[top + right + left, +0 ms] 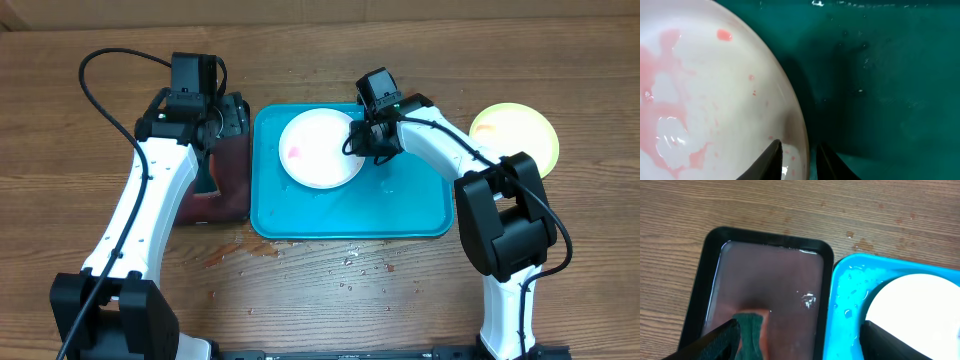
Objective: Clean dirty plates on tray and stack at the side
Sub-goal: 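Lift the white plate upright off the tray with the right gripper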
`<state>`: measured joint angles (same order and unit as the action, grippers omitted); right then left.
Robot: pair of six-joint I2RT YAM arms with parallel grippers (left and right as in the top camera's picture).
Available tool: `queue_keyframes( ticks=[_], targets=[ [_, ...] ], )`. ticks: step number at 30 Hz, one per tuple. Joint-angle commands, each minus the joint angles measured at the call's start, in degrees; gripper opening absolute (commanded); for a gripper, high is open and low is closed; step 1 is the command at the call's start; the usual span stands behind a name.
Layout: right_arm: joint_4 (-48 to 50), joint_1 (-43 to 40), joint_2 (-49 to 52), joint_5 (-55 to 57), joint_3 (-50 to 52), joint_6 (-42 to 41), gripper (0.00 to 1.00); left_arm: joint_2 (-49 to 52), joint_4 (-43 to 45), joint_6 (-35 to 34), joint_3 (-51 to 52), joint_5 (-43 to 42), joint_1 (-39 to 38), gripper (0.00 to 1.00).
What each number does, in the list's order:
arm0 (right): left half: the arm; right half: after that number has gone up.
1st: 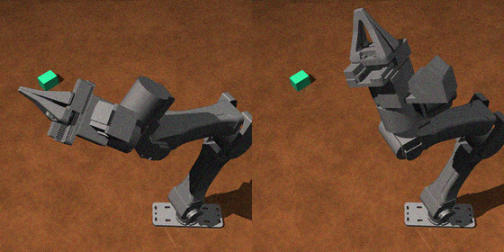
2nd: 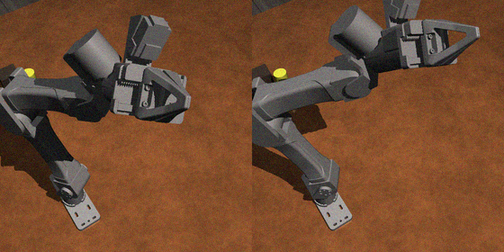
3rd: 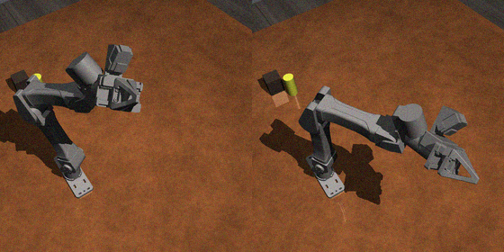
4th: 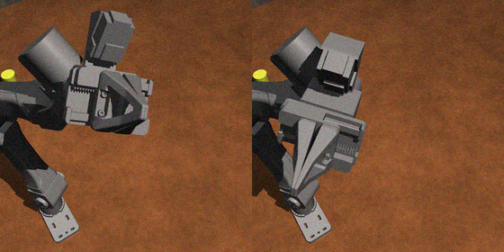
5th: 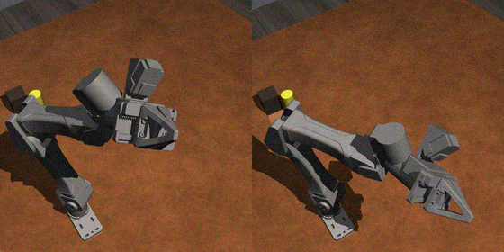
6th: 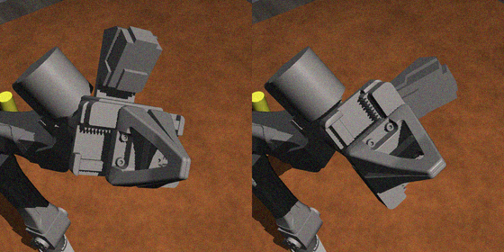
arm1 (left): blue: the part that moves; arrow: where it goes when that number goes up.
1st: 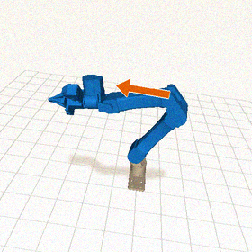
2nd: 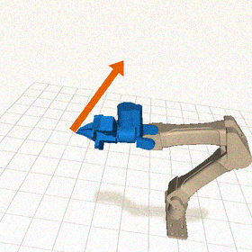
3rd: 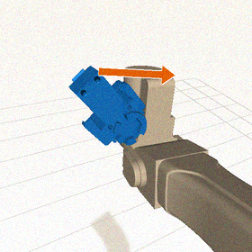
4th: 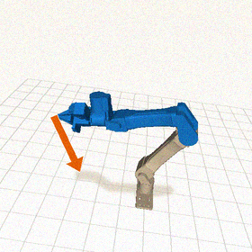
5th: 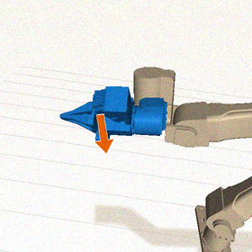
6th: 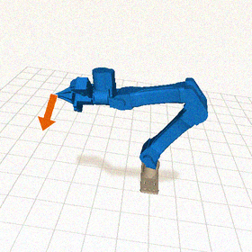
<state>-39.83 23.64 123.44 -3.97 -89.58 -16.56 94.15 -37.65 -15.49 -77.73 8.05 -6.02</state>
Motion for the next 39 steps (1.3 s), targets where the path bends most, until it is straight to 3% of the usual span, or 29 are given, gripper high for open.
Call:
queue_keyframes(
  ticks=[1,14,16,18,25,33,39],
  targets=[
    [1.1,0.0,0.3,1.6,-0.7,0.3,0.25,-0.5,0.2,0.0,-0.8,-0.7,-0.4,0.77],
    [1.4,0.2,4.3,1.4,-0.5,0.6,0.25,-0.5,0.2,0.1,-0.8,-0.7,-0.4,0.77],
    [1.2,0.2,4.5,1.4,-0.5,0.7,0.2,-0.5,0.2,0.1,-0.8,-0.7,-0.4,0.77],
    [1.2,0.2,4.5,1.4,-0.5,1.8,0.04,-0.5,0.2,0.1,-0.8,-0.7,-0.4,0.77],
    [-2.9,-0.1,4.0,2.3,-3.3,3.6,0.04,-0.5,0.2,0.1,-0.8,-0.6,-0.4,0.77],
    [-12.4,-0.9,-2.6,25.9,-10.7,3.5,0.04,-0.5,0.2,0.1,-0.8,-0.6,-0.4,0.77],
    [-14.0,-0.5,-9.3,39.3,-12.5,6.3,0.04,-0.5,0.2,0.1,-0.8,-0.6,-0.4,0.77]
  ],
)
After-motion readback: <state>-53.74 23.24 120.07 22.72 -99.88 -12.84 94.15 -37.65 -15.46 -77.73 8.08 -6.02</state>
